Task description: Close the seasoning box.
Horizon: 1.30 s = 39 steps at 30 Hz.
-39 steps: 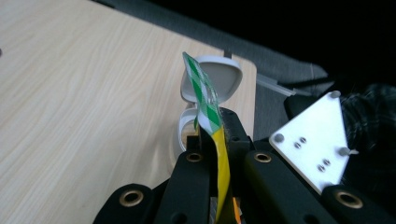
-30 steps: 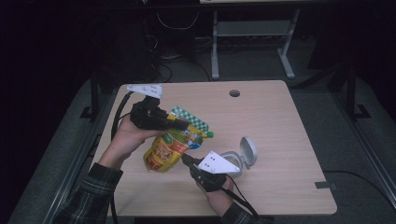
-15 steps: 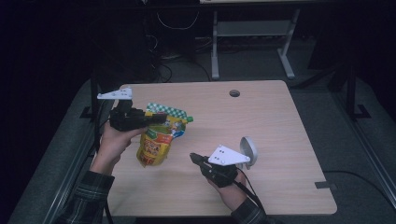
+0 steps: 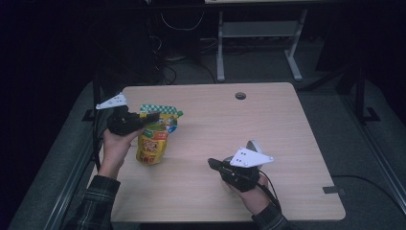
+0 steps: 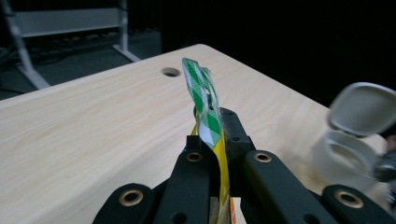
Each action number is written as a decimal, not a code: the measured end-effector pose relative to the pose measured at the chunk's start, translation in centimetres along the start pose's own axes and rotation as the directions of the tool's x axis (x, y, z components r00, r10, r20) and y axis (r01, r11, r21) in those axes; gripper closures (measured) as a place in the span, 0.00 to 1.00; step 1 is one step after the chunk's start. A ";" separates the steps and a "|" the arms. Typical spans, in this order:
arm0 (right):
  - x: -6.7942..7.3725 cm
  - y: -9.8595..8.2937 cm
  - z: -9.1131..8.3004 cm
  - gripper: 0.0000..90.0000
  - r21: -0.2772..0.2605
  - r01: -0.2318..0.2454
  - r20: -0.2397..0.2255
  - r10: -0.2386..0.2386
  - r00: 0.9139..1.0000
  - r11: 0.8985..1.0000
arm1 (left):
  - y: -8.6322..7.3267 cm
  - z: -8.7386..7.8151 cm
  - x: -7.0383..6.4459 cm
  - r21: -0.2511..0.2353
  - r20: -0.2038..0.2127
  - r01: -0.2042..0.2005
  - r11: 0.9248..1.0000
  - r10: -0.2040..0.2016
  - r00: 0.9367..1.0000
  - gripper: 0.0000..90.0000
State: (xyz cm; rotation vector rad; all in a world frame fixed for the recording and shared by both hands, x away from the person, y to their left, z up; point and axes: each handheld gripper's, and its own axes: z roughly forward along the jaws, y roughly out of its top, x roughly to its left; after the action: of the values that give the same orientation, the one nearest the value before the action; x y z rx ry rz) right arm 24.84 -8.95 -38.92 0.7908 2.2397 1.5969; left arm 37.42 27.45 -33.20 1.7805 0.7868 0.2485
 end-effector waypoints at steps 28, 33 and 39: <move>-1.5 -1.0 -2.6 1.00 0.028 -0.011 -0.025 0.011 1.000 1.000 | -6.1 -5.4 0.2 -0.128 -0.068 -0.037 0.991 0.028 0.997 0.99; -1.5 -1.1 -2.7 1.00 0.029 -0.009 -0.032 0.009 0.999 1.000 | -6.6 -6.0 -0.3 -0.126 -0.073 -0.042 0.991 0.033 0.997 0.97; -1.3 -1.0 -2.8 1.00 0.027 -0.002 -0.036 0.003 0.999 1.000 | -7.6 -6.8 -0.6 -0.119 -0.077 -0.029 0.992 0.020 0.997 0.91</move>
State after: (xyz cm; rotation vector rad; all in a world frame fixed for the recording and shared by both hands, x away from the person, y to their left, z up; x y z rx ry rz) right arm 24.18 -12.13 -38.95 0.7773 2.2913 1.5975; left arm 30.42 33.58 -37.57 1.6762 0.7878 0.3742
